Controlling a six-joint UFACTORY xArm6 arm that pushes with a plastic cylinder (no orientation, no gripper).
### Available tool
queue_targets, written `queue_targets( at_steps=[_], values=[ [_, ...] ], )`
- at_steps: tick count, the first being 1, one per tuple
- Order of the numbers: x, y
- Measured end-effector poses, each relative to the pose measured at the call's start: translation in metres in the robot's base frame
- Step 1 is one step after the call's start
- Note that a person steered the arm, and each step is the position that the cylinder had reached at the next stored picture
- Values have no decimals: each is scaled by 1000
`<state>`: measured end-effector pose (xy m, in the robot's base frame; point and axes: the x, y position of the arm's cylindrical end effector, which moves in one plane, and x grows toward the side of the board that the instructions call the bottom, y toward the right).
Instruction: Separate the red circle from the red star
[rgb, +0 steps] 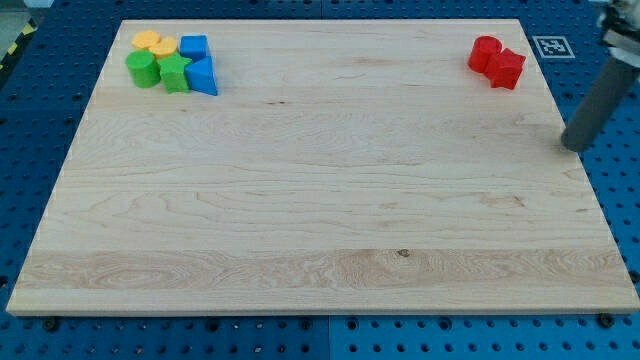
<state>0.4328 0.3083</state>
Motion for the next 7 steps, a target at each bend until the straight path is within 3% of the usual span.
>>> queue_targets(
  at_steps=[1, 2, 4, 7],
  values=[
    [-20, 9],
    [-82, 23],
    [-146, 18],
    [-146, -43]
  ],
)
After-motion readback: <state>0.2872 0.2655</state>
